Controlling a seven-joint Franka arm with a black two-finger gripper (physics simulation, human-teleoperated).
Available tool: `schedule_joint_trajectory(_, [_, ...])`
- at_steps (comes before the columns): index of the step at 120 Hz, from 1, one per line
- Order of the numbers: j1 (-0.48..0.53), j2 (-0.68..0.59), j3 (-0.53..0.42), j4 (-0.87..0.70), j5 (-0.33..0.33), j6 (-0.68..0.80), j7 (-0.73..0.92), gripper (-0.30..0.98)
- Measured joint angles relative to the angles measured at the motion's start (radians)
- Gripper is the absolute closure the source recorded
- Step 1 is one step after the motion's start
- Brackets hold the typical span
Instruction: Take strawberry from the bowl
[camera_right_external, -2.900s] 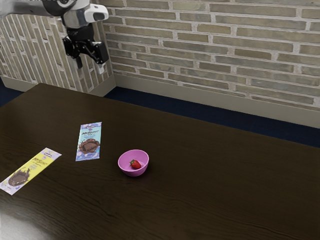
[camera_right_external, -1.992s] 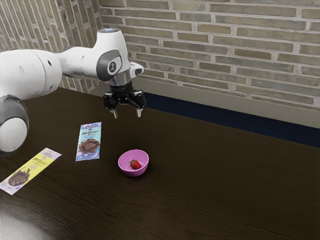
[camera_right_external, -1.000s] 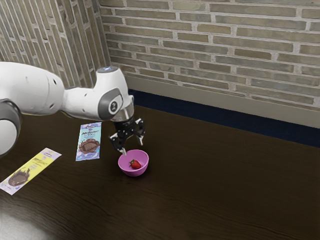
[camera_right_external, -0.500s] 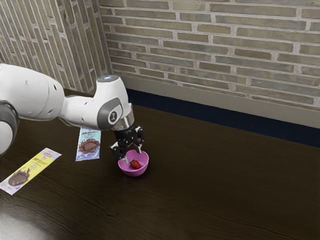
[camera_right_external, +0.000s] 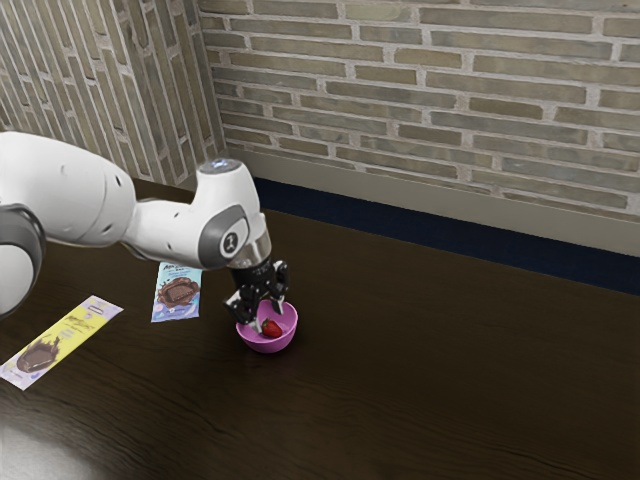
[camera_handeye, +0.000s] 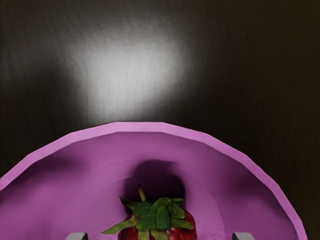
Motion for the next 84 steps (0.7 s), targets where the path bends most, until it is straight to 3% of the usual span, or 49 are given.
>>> schedule_joint_trajectory(84, [-0.001,0.040,-0.001,0.007,-0.004,0.031,-0.015,0.35])
